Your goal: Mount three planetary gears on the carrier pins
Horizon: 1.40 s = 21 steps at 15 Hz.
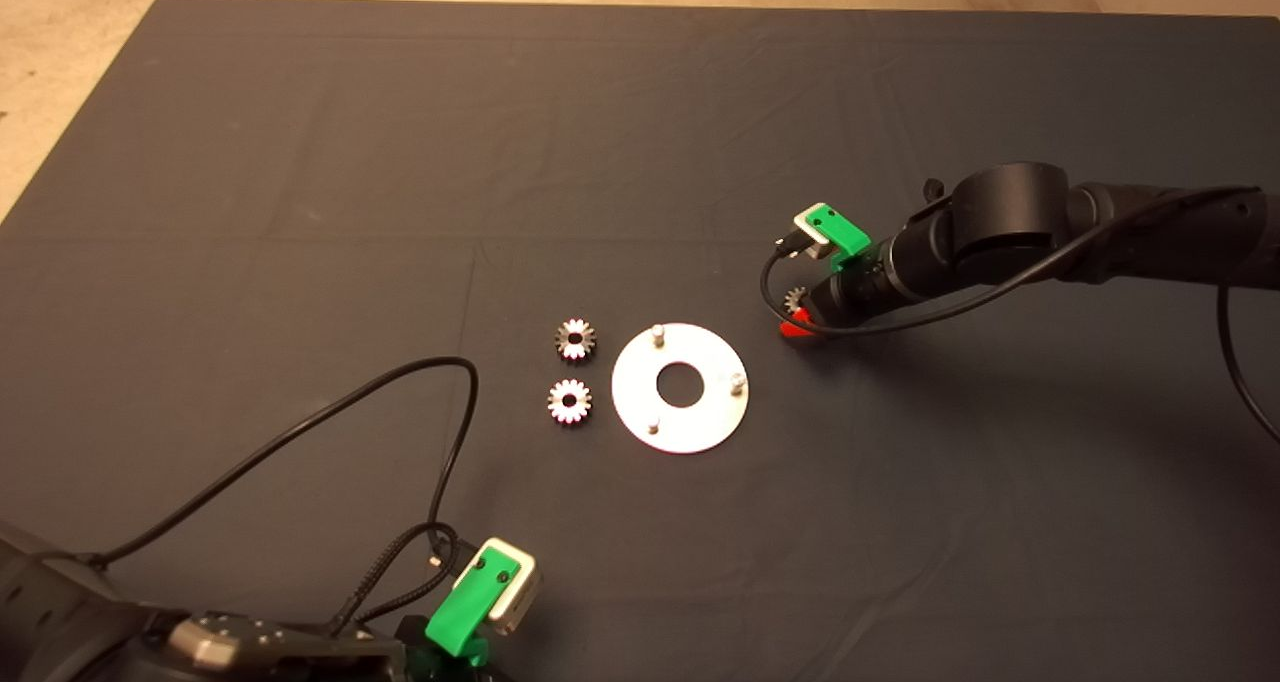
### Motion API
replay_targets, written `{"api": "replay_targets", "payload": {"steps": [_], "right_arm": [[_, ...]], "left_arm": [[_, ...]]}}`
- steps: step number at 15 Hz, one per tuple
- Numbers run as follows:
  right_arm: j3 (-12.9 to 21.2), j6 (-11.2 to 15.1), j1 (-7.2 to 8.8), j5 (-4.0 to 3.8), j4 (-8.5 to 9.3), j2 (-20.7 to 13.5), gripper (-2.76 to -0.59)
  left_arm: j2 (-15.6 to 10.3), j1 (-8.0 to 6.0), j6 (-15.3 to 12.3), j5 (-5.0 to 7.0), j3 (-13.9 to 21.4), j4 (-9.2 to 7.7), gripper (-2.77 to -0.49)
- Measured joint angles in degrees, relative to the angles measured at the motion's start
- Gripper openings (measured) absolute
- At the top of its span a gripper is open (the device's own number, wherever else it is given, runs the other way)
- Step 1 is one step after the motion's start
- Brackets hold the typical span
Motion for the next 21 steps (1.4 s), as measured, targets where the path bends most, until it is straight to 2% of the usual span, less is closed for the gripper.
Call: {"api": "replay_targets", "payload": {"steps": [8, 9, 11, 13, 14, 16, 21], "right_arm": [[0.0, 0.0, 0.00, 0.18, -0.20, -0.2, -1.54], [0.0, 0.0, -0.01, 0.18, -0.26, -0.1, -1.67], [0.0, 0.0, -0.23, 0.20, -0.48, 0.0, -1.68], [0.0, 0.0, -1.19, 0.24, -0.50, 0.0, -1.84], [0.0, 0.0, -1.27, 0.30, -0.52, 0.0, -1.85], [0.0, 0.0, -1.16, 0.30, -0.54, 0.0, -1.98], [0.0, 0.0, -1.16, 0.33, -0.54, 0.0, -1.98]], "left_arm": [[-0.3, 0.00, 0.0, 0.02, 0.0, 0.00, -1.08], [-0.3, 0.00, 0.0, 0.02, 0.0, 0.00, -1.08], [-0.3, 0.00, 0.0, 0.02, 0.0, 0.00, -1.08], [-0.4, 0.00, 0.0, 0.02, 0.0, 0.00, -1.08], [-0.5, 0.00, 0.0, 0.02, 0.0, 0.00, -1.08], [-0.5, 0.00, 0.0, 0.02, 0.0, 0.02, -1.08], [-0.6, 0.00, 0.0, 0.00, 0.0, 0.00, -1.08]]}}
